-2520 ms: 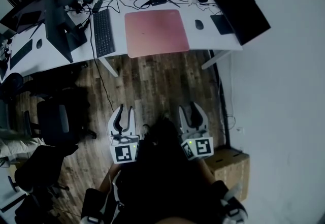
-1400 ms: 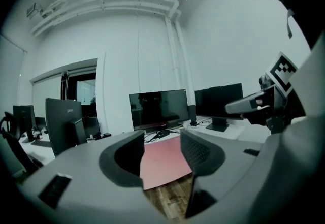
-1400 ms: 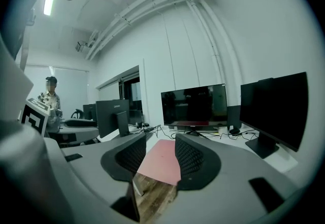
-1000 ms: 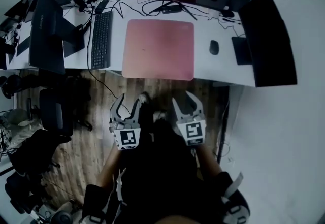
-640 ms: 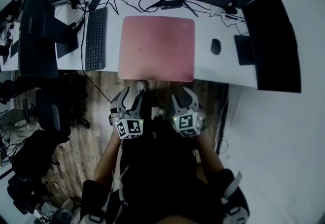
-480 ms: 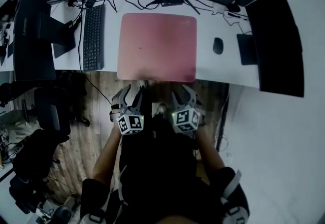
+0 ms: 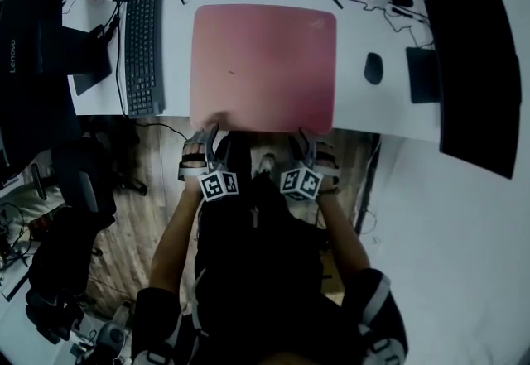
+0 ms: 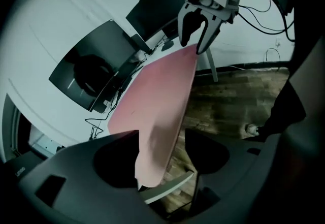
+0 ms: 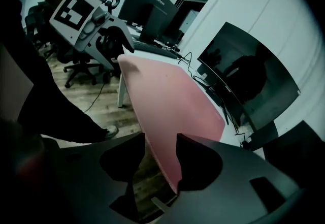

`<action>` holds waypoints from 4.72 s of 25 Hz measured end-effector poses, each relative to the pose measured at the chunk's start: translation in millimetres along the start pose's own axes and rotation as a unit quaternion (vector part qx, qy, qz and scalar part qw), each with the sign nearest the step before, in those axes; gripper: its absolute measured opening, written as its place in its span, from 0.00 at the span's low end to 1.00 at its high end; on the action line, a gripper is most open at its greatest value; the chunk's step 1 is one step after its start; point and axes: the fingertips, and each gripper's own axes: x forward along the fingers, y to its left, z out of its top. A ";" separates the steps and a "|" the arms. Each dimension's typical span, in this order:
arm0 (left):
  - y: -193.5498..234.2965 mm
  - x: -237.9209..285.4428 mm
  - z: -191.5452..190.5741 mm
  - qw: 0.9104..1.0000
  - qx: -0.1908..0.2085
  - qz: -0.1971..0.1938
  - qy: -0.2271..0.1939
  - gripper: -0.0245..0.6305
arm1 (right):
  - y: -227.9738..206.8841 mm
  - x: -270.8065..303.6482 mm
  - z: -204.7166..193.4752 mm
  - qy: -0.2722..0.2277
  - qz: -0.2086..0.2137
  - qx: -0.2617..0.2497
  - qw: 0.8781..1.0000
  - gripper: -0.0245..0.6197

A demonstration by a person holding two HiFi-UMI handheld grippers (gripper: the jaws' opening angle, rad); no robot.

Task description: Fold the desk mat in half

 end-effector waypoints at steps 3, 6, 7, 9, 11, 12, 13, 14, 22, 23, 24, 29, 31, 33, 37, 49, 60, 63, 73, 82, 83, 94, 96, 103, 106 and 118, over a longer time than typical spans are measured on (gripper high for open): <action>-3.4 18.3 -13.1 1.000 0.023 -0.009 0.016 0.44 | 2.7 15.8 -7.1 0.016 -0.013 -0.021 1.000 0.31; -1.8 28.5 -20.1 0.999 0.029 -0.005 0.025 0.44 | 4.9 26.6 -12.5 0.030 -0.021 -0.033 0.999 0.31; -1.1 30.3 -21.2 0.999 0.029 -0.002 0.026 0.44 | 6.1 30.1 -15.3 0.037 -0.024 -0.040 0.998 0.31; -1.1 32.8 -22.7 0.999 0.027 -0.001 0.026 0.44 | 9.7 36.3 -22.0 0.053 -0.021 -0.047 0.997 0.31; -1.9 33.7 -24.3 0.999 0.022 -0.004 0.028 0.39 | 11.8 39.5 -25.8 0.063 -0.012 -0.043 0.997 0.30; -2.4 33.6 -25.4 0.999 0.020 -0.008 0.030 0.33 | 11.4 39.4 -26.0 0.065 -0.011 -0.039 0.997 0.28; -2.8 33.6 -26.4 0.999 0.020 -0.011 0.032 0.31 | 10.7 38.7 -25.5 0.065 -0.009 -0.035 0.997 0.27; -2.6 33.8 -26.8 0.999 0.021 -0.012 0.032 0.30 | 9.0 38.5 -24.3 0.064 -0.007 -0.033 0.997 0.27; -4.2 25.8 -22.4 0.999 0.006 -0.032 0.014 0.13 | 9.1 37.3 -22.3 0.063 0.031 -0.043 0.997 0.19; -2.9 25.3 -21.6 0.999 0.005 -0.031 0.012 0.11 | 9.3 36.7 -21.6 0.063 0.034 -0.045 0.996 0.15; -1.6 24.7 -21.1 0.999 0.006 -0.029 0.012 0.10 | 9.3 35.6 -20.3 0.063 0.036 -0.047 0.996 0.11; 3.7 19.5 -19.3 0.999 -0.003 -0.030 0.017 0.07 | 3.5 26.6 -16.2 0.068 0.038 -0.054 0.995 0.07; 8.9 15.8 -18.9 0.999 -0.018 -0.030 0.017 0.07 | 0.9 21.7 -12.8 0.068 0.039 -0.052 0.996 0.07; 11.6 9.4 -16.3 0.999 -0.025 -0.034 0.016 0.07 | -1.3 14.9 -10.4 0.065 0.040 -0.047 0.996 0.07; 18.0 -2.5 -11.3 0.999 -0.014 -0.028 0.014 0.07 | -5.8 4.5 -6.9 0.057 0.040 -0.048 0.996 0.07; 36.1 -73.0 1.7 0.997 -0.068 -0.042 0.008 0.07 | -7.6 -73.4 17.7 0.034 0.101 -0.020 0.994 0.07; 118.4 -74.5 22.2 0.996 -0.070 -0.052 -0.020 0.07 | -72.1 -89.9 70.4 0.020 0.109 0.019 0.994 0.07; 146.6 -61.6 30.8 0.996 -0.064 -0.056 -0.033 0.07 | -101.4 -80.4 85.2 0.023 0.091 0.030 0.995 0.07; 239.9 -8.3 57.7 0.993 -0.069 -0.050 -0.083 0.07 | -187.1 -47.8 128.8 0.052 -0.011 0.082 0.995 0.07; 275.2 29.3 83.1 0.996 -0.012 -0.024 -0.087 0.07 | -228.8 -9.9 127.7 0.054 -0.046 0.114 0.991 0.07; 277.7 36.4 82.6 0.996 -0.015 -0.024 -0.083 0.07 | -232.9 -2.6 127.6 0.052 -0.046 0.115 0.991 0.07; 299.2 126.3 80.9 0.997 -0.061 -0.016 -0.039 0.07 | -279.7 88.1 130.0 0.046 -0.003 0.096 0.994 0.07; 300.7 143.9 77.1 0.997 -0.066 -0.022 -0.022 0.07 | -286.1 105.0 130.0 0.048 0.007 0.092 0.995 0.07; 304.8 198.5 65.1 0.995 -0.090 -0.046 0.016 0.07 | -301.7 160.4 130.3 0.047 0.035 0.088 0.994 0.07; 299.5 216.0 60.6 0.991 -0.113 -0.063 0.034 0.07 | -304.0 181.4 127.3 0.053 0.045 0.082 0.994 0.07; 295.3 261.2 49.0 0.988 -0.131 -0.057 0.055 0.07 | -301.2 229.1 117.9 0.067 0.061 0.081 0.993 0.08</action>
